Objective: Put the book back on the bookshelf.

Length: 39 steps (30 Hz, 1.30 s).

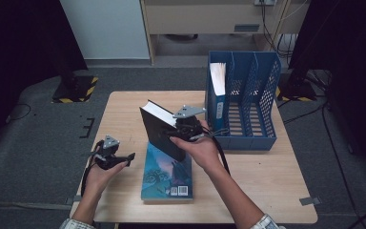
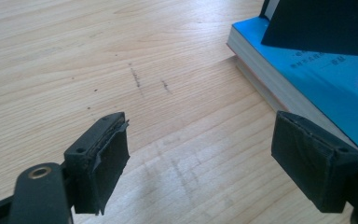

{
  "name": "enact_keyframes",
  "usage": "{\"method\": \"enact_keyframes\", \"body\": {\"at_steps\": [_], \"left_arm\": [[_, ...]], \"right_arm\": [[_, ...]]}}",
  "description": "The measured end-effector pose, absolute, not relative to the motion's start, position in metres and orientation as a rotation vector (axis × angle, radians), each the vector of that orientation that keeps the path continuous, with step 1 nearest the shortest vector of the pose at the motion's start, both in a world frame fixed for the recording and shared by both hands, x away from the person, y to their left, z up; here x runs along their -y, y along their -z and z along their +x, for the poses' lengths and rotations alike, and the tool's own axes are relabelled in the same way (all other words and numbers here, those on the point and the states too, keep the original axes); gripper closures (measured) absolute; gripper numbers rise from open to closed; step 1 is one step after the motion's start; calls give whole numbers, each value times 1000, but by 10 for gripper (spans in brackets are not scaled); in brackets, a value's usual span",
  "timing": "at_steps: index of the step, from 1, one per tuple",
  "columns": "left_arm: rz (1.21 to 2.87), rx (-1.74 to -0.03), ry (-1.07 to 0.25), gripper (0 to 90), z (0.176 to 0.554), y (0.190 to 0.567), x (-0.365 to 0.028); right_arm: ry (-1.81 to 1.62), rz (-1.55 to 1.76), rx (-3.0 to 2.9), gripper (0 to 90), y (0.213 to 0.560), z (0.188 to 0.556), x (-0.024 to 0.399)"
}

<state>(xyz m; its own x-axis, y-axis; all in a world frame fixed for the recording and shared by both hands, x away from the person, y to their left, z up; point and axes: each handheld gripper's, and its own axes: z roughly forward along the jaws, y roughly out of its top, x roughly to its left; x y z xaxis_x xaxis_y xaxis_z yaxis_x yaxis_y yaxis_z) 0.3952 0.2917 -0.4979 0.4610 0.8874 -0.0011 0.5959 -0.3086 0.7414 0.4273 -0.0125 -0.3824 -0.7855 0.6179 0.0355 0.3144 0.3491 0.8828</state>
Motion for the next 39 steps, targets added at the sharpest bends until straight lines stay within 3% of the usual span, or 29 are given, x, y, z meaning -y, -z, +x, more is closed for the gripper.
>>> {"method": "enact_keyframes", "body": {"at_steps": [16,24,39], "left_arm": [[2037,-1234,-521,145,393,502,-292],[2044,-1222,-489,118,394,503,-292],[2032,-1234,-467,111,394,504,-297]], "right_arm": [[-1419,862,-2278,418,384,429,8],[-1470,885,-2299,489,383,433,14],[-1564,1138,-2257,517,380,453,25]]}}
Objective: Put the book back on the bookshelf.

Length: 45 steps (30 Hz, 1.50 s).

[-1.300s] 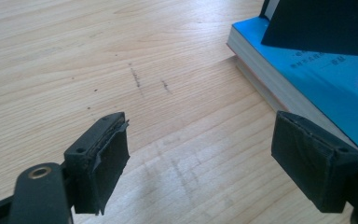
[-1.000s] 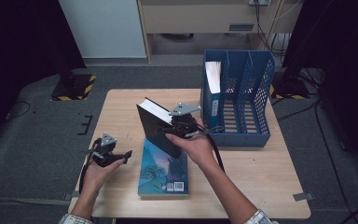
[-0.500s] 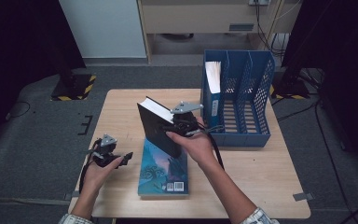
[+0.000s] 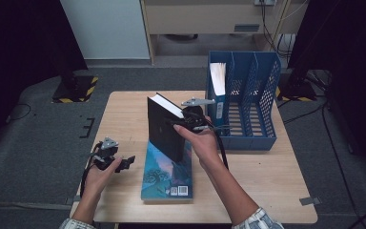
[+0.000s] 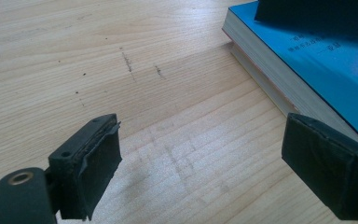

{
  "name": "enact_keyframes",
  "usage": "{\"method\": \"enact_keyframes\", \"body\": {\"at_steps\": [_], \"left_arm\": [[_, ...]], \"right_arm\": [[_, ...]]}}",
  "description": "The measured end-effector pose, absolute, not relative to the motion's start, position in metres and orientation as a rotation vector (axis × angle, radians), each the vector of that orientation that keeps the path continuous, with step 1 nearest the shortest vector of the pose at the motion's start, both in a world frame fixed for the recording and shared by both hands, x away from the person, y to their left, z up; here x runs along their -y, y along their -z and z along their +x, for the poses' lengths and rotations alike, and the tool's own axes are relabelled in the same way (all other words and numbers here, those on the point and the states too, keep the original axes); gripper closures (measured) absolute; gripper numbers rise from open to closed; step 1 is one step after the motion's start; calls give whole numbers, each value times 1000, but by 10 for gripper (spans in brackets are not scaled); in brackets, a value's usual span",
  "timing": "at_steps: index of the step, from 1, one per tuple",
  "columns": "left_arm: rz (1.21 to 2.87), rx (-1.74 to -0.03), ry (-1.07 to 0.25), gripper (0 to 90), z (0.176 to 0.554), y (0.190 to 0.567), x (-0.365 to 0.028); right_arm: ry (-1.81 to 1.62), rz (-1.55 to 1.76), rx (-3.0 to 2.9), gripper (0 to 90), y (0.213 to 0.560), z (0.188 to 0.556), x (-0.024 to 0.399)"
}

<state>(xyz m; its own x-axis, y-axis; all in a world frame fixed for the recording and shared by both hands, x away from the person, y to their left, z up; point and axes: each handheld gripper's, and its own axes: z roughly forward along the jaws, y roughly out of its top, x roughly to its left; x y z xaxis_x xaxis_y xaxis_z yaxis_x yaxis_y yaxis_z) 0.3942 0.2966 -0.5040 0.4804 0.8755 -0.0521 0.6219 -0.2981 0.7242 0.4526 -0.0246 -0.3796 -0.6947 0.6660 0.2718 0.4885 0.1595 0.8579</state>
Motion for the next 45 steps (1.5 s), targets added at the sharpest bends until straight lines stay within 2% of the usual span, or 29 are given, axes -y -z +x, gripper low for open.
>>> {"method": "enact_keyframes", "body": {"at_steps": [12,45], "left_arm": [[2029,-1252,-463,113,395,505,-299],[2091,-1287,-453,103,398,515,-297]], "right_arm": [[-1653,1303,-2219,531,372,456,39],[-1657,1295,-2158,532,358,399,118]]}}
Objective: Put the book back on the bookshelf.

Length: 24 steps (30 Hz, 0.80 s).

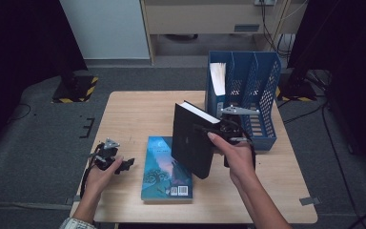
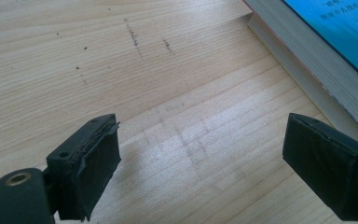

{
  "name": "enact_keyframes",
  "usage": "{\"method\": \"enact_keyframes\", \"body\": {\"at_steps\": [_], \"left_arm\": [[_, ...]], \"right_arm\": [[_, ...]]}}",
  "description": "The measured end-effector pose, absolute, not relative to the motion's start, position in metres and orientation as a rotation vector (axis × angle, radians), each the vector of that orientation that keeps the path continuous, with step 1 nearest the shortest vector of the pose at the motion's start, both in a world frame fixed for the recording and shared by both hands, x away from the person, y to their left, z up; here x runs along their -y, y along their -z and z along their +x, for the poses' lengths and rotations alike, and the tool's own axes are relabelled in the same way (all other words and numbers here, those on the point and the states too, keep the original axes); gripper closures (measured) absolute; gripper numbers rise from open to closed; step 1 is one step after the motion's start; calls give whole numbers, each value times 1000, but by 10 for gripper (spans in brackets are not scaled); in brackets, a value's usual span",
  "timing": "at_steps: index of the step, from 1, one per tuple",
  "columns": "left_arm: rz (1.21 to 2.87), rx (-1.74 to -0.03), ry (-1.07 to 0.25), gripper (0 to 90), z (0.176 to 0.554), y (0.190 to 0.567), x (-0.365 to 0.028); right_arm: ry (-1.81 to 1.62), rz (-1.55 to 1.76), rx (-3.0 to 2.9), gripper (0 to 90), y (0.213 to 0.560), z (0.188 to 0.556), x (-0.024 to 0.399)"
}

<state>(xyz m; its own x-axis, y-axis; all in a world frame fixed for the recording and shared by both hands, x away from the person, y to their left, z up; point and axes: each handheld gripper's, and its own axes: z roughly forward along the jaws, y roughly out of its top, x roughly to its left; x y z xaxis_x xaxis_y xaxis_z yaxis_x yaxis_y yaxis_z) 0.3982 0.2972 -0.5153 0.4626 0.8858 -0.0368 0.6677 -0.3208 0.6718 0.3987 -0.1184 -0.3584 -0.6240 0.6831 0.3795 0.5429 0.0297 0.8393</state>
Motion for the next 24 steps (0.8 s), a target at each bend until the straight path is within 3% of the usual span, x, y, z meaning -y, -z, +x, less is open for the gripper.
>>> {"method": "enact_keyframes", "body": {"at_steps": [24], "left_arm": [[2126,-1293,-452,84,399,521,-296]], "right_arm": [[-1654,1404,-2008,532,346,361,199]]}}
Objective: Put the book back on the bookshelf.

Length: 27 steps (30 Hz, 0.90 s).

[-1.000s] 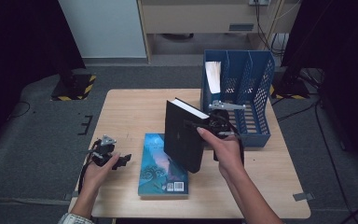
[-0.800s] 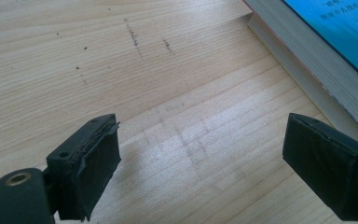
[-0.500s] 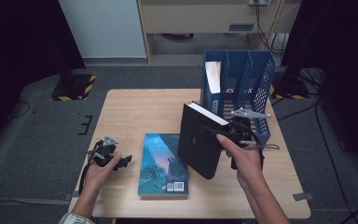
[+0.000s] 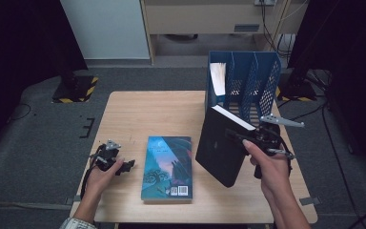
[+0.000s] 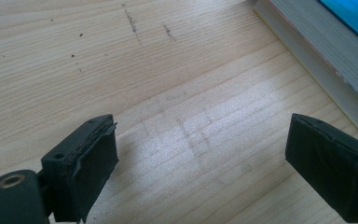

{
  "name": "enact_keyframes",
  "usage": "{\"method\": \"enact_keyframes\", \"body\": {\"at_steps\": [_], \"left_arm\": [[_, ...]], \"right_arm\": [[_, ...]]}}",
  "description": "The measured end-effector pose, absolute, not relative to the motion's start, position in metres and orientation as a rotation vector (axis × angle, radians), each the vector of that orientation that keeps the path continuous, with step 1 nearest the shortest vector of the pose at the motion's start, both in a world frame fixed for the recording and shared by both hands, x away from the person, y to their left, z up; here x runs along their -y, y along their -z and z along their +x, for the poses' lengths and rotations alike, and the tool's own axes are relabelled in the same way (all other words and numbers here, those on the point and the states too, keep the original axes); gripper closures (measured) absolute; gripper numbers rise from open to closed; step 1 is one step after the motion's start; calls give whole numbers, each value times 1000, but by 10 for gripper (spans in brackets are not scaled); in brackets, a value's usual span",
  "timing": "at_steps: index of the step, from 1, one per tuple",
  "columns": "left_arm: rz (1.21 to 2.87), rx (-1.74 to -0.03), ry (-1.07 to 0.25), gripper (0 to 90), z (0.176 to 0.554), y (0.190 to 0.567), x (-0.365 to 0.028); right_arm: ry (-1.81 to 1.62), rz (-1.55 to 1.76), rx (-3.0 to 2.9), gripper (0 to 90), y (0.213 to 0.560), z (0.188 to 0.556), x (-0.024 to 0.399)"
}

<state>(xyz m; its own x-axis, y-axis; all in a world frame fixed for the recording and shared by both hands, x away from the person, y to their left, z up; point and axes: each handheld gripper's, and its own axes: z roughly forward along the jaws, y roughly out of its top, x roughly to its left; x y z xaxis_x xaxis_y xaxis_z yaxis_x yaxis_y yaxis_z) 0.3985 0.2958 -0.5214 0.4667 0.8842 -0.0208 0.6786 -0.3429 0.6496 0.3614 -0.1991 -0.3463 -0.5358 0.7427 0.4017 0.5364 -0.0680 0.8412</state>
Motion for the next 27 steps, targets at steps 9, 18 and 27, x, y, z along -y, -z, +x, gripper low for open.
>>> {"method": "enact_keyframes", "body": {"at_steps": [9,18,27], "left_arm": [[2152,-1287,-446,83,398,523,-294],[2163,-1281,-444,78,398,524,-293],[2170,-1277,-441,71,398,526,-291]], "right_arm": [[-1646,1423,-1954,532,336,356,217],[-1642,1465,-1879,532,323,355,237],[-1642,1468,-1844,531,309,358,248]]}}
